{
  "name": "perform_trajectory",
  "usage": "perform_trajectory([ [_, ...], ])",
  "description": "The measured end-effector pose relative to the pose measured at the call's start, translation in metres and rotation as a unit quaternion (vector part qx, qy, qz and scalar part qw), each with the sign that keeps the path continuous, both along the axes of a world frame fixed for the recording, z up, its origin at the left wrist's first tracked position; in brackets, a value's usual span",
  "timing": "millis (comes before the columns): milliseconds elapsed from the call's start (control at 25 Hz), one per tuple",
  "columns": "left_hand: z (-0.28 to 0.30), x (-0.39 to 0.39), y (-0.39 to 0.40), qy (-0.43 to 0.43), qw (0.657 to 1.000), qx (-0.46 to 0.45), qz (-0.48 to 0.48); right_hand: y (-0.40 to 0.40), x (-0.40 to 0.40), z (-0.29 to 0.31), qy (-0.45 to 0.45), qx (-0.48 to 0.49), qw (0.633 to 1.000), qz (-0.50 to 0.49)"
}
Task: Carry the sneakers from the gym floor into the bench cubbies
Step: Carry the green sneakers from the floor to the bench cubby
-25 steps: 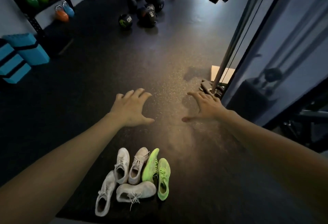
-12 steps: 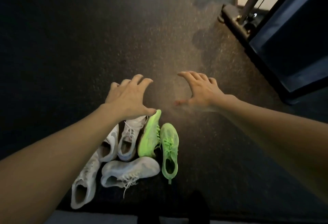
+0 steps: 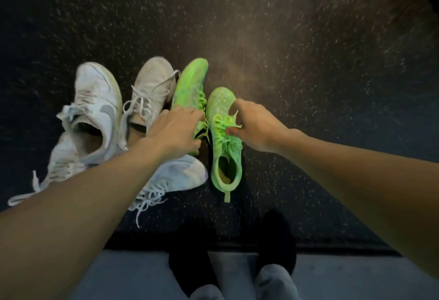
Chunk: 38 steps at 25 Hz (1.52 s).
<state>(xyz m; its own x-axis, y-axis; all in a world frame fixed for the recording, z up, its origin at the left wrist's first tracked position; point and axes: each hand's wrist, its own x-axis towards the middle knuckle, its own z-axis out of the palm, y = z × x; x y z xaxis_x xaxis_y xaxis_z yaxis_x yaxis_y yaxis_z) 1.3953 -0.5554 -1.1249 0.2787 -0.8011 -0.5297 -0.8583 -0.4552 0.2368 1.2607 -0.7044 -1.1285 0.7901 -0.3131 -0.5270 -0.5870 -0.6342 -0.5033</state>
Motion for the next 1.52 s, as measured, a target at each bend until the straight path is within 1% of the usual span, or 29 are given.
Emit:
perform_trajectory([
  [80,-0.028,-0.013,0.007,0.014,0.999,0.027,-0.014,0.018,-0.012,-0.027,0.024,0.032,0.999,0.005],
  [160,-0.050,-0.027,0.011,0.005,0.997,0.058,-0.041,0.035,-0.022,-0.046,0.044,0.055,0.998,0.006],
  [280,-0.070,-0.039,0.008,-0.011,0.989,0.130,-0.069,0.049,-0.026,-0.055,0.016,0.042,0.999,-0.004],
  [320,-0.074,-0.042,0.005,-0.025,0.985,0.153,-0.072,0.053,-0.028,-0.058,0.015,0.039,0.999,0.007],
  [400,-0.080,-0.047,0.000,-0.078,0.973,0.187,-0.113,0.064,-0.033,-0.061,0.054,0.036,0.996,0.062],
  [520,-0.085,-0.060,0.003,-0.163,0.935,0.248,-0.192,0.085,-0.042,-0.065,0.126,0.009,0.985,0.117],
  [560,-0.086,-0.062,0.008,-0.188,0.928,0.253,-0.199,0.091,-0.044,-0.066,0.146,-0.002,0.980,0.137],
  [600,-0.088,-0.063,0.014,-0.210,0.928,0.239,-0.194,0.099,-0.046,-0.067,0.155,-0.014,0.974,0.166],
  [680,-0.085,-0.059,0.025,-0.242,0.930,0.208,-0.181,0.110,-0.050,-0.069,0.129,-0.075,0.969,0.197],
  [760,-0.080,-0.053,0.028,-0.268,0.928,0.165,-0.197,0.108,-0.053,-0.066,0.115,-0.145,0.968,0.170],
  [800,-0.075,-0.050,0.028,-0.276,0.932,0.138,-0.191,0.105,-0.054,-0.062,0.125,-0.153,0.969,0.152],
  [880,-0.059,-0.050,0.022,-0.274,0.940,0.118,-0.165,0.094,-0.053,-0.051,0.136,-0.130,0.974,0.124],
  [1000,-0.031,-0.052,0.010,-0.221,0.960,0.114,-0.130,0.076,-0.044,-0.029,0.102,-0.066,0.990,0.078],
  [1080,-0.002,-0.051,-0.001,-0.181,0.976,0.089,-0.086,0.062,-0.036,-0.006,0.071,-0.059,0.994,0.062],
  [1160,0.029,-0.048,-0.010,-0.158,0.984,0.061,-0.058,0.048,-0.026,0.022,0.045,-0.066,0.996,0.042],
  [1320,0.107,-0.029,-0.031,-0.151,0.988,0.004,-0.015,0.014,-0.004,0.098,-0.015,-0.102,0.994,0.022],
  [1520,0.243,0.004,-0.061,-0.192,0.979,-0.066,0.010,-0.025,0.030,0.231,-0.074,-0.171,0.982,0.016],
])
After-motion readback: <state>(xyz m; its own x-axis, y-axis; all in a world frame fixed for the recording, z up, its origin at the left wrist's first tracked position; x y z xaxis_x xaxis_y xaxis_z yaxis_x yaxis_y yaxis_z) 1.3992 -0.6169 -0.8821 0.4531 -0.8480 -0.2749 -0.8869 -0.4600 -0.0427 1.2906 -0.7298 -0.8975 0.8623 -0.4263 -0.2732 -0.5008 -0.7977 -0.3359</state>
